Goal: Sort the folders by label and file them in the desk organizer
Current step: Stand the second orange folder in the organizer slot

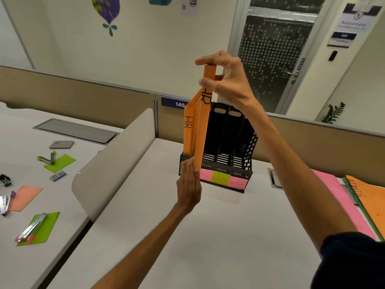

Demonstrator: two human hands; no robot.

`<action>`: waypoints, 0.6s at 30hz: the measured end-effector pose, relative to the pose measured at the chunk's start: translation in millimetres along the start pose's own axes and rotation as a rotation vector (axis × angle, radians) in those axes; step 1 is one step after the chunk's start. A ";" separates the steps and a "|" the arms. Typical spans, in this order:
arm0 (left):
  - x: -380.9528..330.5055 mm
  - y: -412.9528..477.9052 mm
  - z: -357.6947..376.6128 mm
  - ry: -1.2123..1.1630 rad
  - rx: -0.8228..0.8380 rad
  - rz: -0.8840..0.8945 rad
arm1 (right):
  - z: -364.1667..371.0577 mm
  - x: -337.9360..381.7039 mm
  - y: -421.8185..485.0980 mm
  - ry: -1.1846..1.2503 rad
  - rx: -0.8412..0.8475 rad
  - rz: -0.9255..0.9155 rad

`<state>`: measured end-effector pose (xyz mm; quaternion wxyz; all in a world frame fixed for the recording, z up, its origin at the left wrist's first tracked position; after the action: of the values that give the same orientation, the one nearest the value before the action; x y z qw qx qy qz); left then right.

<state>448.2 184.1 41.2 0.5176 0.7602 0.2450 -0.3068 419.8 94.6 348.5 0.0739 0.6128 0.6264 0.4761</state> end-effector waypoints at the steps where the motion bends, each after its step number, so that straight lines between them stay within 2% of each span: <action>1: 4.8 2.8 2.4 0.016 0.010 -0.011 | 3.5 -3.5 1.4 0.000 -0.006 0.006; 5: 29.1 13.7 8.5 -0.024 0.073 -0.108 | 20.7 -26.9 0.9 -0.005 0.019 0.063; 8: 47.8 13.9 11.5 -0.266 0.148 -0.314 | 32.8 -45.1 -2.4 0.021 0.059 0.095; 13: 80.2 9.8 19.1 -0.370 0.244 -0.603 | 40.3 -67.3 -2.9 0.063 0.030 0.116; 18: 92.7 10.0 27.2 -0.514 0.335 -0.750 | 48.3 -86.6 4.5 -0.055 -0.001 0.116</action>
<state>513.5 160.2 -26.7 0.2854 0.5919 0.3135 -0.6855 476.3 45.6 283.3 0.0638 0.6609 0.5875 0.4626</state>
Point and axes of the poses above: each hand's wrist, its own y-axis towards the middle knuckle, its own z-axis out of the palm, x = y × z, the point moved 4 cm from there along y, towards the middle knuckle, and after that the axes turned 2 degrees about -y, right-handed, at the moved point
